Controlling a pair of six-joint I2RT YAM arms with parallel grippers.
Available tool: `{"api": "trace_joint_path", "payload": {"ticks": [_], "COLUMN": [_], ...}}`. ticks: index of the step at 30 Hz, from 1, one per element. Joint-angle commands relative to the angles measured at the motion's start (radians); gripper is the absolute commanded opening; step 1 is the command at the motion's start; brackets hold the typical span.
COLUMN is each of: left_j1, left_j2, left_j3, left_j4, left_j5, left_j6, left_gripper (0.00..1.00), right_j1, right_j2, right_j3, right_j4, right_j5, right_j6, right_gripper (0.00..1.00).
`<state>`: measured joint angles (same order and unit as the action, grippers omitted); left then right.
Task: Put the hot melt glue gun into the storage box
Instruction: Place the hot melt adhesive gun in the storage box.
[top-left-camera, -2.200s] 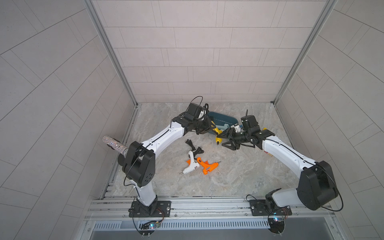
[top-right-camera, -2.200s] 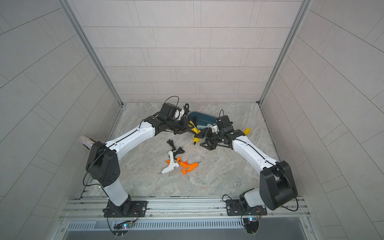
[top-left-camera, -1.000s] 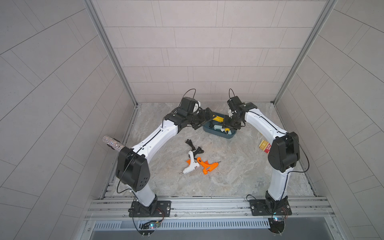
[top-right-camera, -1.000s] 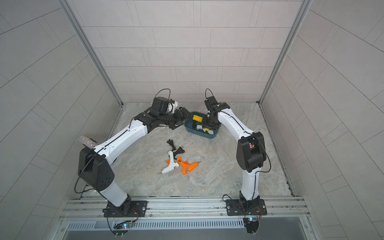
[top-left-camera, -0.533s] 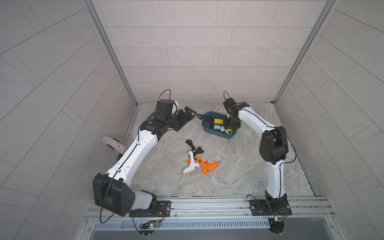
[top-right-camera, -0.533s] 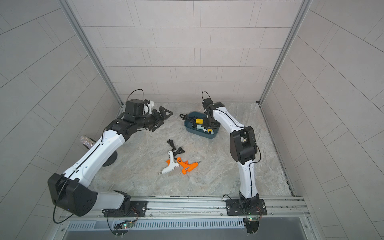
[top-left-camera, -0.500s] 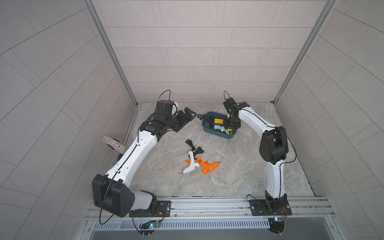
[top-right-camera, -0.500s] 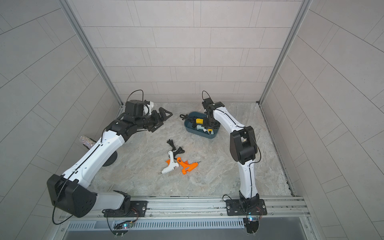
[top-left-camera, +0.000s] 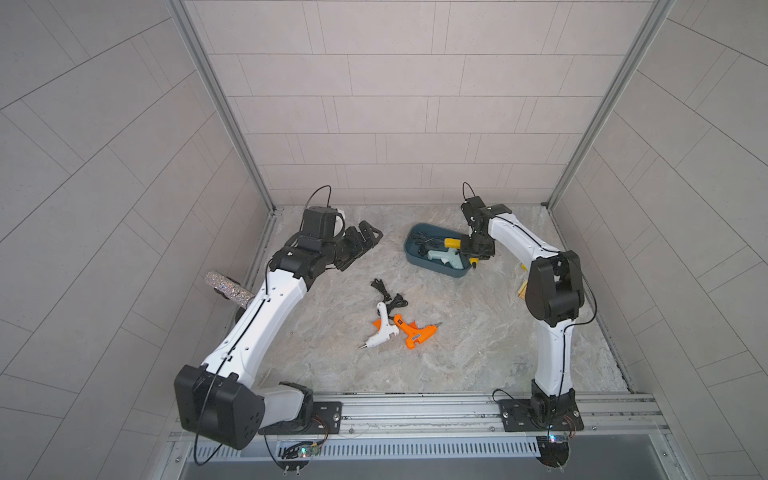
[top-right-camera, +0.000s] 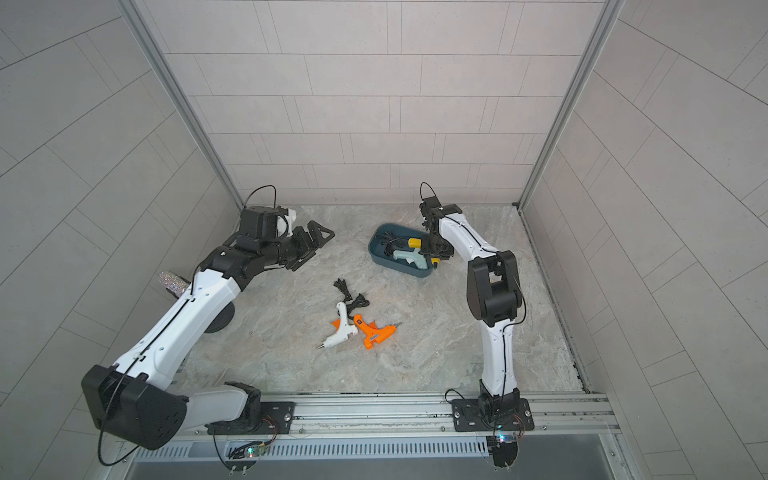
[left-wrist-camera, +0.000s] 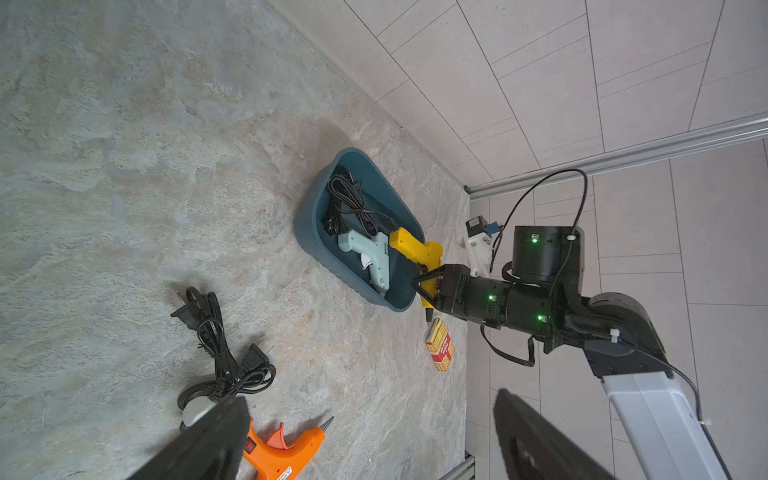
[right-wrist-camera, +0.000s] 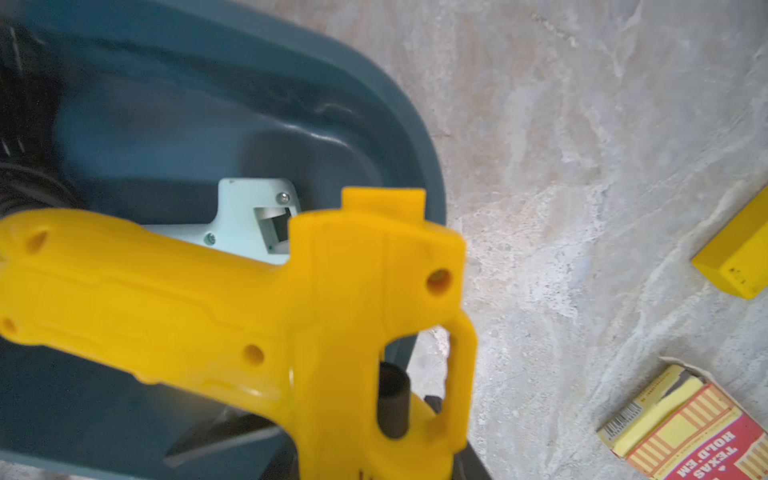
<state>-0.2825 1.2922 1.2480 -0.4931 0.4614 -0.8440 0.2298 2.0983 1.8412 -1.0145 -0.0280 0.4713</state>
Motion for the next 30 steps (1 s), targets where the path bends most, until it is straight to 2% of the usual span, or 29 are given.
{"api": "trace_joint_path", "payload": {"ticks": [1, 11, 13, 19, 27, 30], "left_j1": [0.005, 0.005, 0.006, 0.005, 0.005, 0.005], "left_j2": [-0.013, 0.011, 0.006, -0.011, -0.016, -0.019], "left_j3": [-0.014, -0.015, -0.018, -0.037, -0.045, -0.046], "left_j4": [0.004, 0.015, 0.009, -0.004, -0.002, -0.001], "left_j5": [-0.003, 0.008, 0.004, -0.006, -0.008, -0.007], "left_j6": [0.016, 0.02, 0.025, 0.031, 0.028, 0.025], "left_gripper": [1.0, 1.0, 1.0, 1.0, 1.0, 1.0], "right_j1": [0.007, 0.024, 0.023, 0.028, 0.055, 0.058], "right_j2": [0.013, 0.128, 0.142, 0.164, 0.196, 0.207], "right_j3": [0.026, 0.112, 0.116, 0.152, 0.258, 0.286], "right_j4": [-0.001, 0.001, 0.005, -0.012, -0.086, -0.099], "right_j5": [0.001, -0.041, -0.051, -0.081, -0.072, -0.07], "right_j6": [0.004, 0.068, 0.086, 0.133, 0.149, 0.148], "right_gripper": [0.0, 0.0, 0.07, 0.13, 0.48, 0.54]}}
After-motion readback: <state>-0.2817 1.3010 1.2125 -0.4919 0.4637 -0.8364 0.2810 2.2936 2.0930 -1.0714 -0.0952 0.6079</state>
